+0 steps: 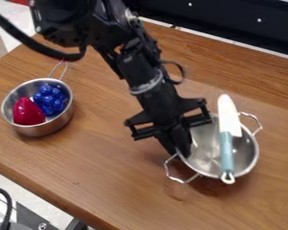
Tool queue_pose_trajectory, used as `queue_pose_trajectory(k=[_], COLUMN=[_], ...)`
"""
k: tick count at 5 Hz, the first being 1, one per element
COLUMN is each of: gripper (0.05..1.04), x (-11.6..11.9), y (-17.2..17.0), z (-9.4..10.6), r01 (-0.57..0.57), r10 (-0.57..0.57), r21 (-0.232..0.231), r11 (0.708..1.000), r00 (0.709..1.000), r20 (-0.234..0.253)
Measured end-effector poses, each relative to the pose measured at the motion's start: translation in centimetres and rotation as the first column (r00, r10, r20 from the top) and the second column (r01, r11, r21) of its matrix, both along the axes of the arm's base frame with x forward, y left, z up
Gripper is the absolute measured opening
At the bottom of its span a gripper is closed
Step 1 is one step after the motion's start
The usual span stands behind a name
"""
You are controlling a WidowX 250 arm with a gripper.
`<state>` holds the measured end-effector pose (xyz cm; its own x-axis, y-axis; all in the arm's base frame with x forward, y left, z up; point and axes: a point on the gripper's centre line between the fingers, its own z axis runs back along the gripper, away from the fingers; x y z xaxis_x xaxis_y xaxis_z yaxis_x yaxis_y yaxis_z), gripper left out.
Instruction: Put the silver bowl to the bottom right of the table.
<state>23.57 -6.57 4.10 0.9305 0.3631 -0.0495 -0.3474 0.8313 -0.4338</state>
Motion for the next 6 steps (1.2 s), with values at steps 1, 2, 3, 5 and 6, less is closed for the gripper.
queue_pose_trajectory(k=[1, 2, 3, 5, 6], gripper=[0.059, 0.073, 0.204, 0.705, 0.956], x=[0.1, 0.0, -0.1, 0.0, 0.0], y=[-0.1, 0.2, 0.4, 1.4, 1.8], z=[0.0, 0.0, 0.0, 0.3, 0.5], r01=[0.006, 0.005, 0.004, -0.017, -0.015], r10=[-0.006, -0.005, -0.004, 0.017, 0.014], r21=[-0.006, -0.005, -0.011, -0.023, -0.030], r11=[1.000, 1.000, 1.000, 1.000, 0.999], r00=[1.000, 1.000, 1.000, 1.000, 1.000], r20=[0.012, 0.013, 0.002, -0.013, -0.025])
